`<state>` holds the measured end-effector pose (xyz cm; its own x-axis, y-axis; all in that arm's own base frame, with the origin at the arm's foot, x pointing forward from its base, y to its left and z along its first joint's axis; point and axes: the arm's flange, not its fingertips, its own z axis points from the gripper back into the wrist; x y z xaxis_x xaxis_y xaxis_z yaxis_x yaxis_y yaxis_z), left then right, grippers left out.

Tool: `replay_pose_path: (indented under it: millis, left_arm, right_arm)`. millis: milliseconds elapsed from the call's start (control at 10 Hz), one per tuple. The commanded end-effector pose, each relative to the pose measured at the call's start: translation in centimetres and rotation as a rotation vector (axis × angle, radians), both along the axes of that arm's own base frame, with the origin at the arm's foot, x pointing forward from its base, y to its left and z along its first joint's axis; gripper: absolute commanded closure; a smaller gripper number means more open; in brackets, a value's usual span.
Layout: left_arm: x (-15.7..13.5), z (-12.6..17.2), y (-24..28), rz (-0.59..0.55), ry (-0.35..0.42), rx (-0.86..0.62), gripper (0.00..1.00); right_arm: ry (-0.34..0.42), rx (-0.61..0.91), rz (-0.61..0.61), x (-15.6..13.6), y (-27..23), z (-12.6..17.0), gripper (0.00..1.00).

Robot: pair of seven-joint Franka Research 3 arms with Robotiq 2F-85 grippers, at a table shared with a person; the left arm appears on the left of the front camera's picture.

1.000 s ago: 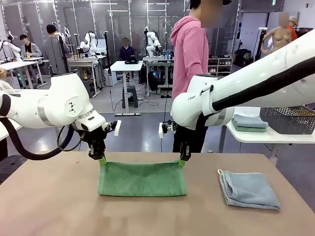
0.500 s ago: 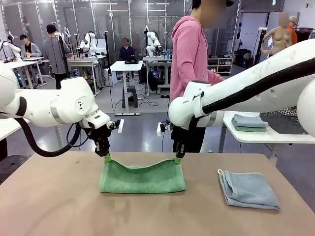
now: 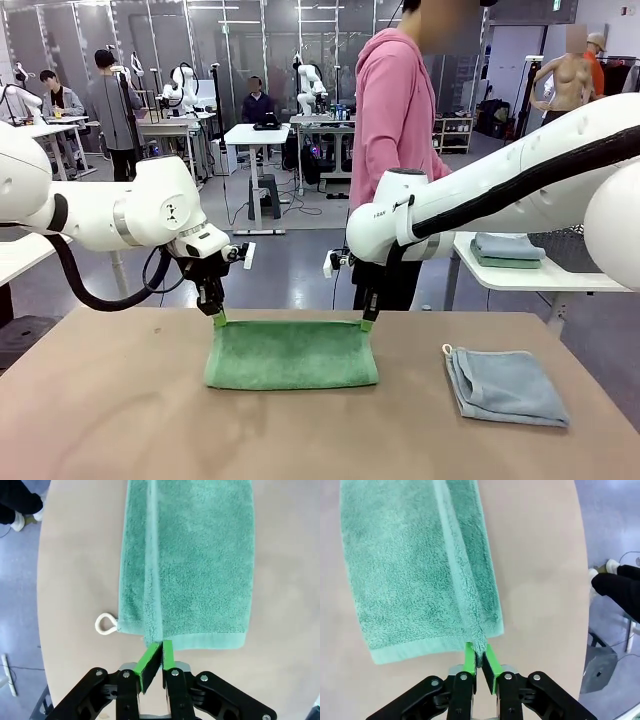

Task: Fold the towels and place them in the basket.
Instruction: When a person lays out a Towel with hook on the table, fold it in half twice.

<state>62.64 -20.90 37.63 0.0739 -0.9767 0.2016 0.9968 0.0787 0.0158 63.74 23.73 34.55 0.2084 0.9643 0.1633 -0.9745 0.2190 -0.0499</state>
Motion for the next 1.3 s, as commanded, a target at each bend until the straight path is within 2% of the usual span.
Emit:
replay_pose_path:
  millis: [0, 200, 300, 400, 500, 600, 700, 800, 1000, 1100, 1200]
  left_arm:
    - [1.0, 0.0, -0.1, 0.025, 0.015, 0.025, 0.93]
    - [1.1, -0.2, -0.2, 0.029, 0.006, 0.023, 0.93]
    - [1.1, -0.1, -0.3, 0.033, -0.011, 0.012, 0.78]
    - [1.1, 0.0, -0.4, 0.044, -0.029, 0.005, 0.55]
    - [1.0, 0.1, -0.4, 0.05, -0.039, 0.007, 0.41]
    - [0.5, 0.3, -0.1, 0.056, -0.057, 0.032, 0.18]
    - [0.1, 0.5, 0.3, 0.065, -0.07, 0.03, 0.04]
    - [-0.4, 1.0, 0.6, 0.074, -0.08, 0.011, 0.0]
    - [-1.8, 1.7, 0.4, 0.07, -0.099, -0.008, 0.0]
    - [-2.4, 1.9, 0.3, 0.075, -0.099, -0.019, 0.02]
    - [-3.4, 2.0, -0.1, 0.104, -0.086, -0.007, 0.09]
  right_arm:
    - [0.004, -0.027, -0.036, 0.9, 0.3, 0.0, 0.9]
    - [-0.005, -0.025, -0.042, 1.0, 0.2, -0.1, 0.9]
    - [-0.022, -0.02, -0.04, 0.8, 0.2, -0.1, 0.9]
    - [-0.051, -0.016, -0.035, 0.7, 0.3, 0.0, 0.63]
    - [-0.072, -0.014, -0.033, 0.6, 0.5, 0.1, 0.54]
    - [-0.082, -0.012, -0.032, 0.5, 0.5, 0.3, 0.26]
    - [-0.096, -0.012, -0.037, 0.3, 0.3, 0.7, 0.17]
    - [-0.106, -0.005, -0.04, 0.2, 0.2, 1.1, 0.0]
    - [-0.111, -0.018, -0.037, -0.4, 0.3, 1.5, 0.0]
    - [-0.114, -0.016, -0.039, -0.6, 0.3, 1.6, 0.1]
    - [-0.127, -0.006, -0.032, -1.1, 0.2, 1.8, 0.01]
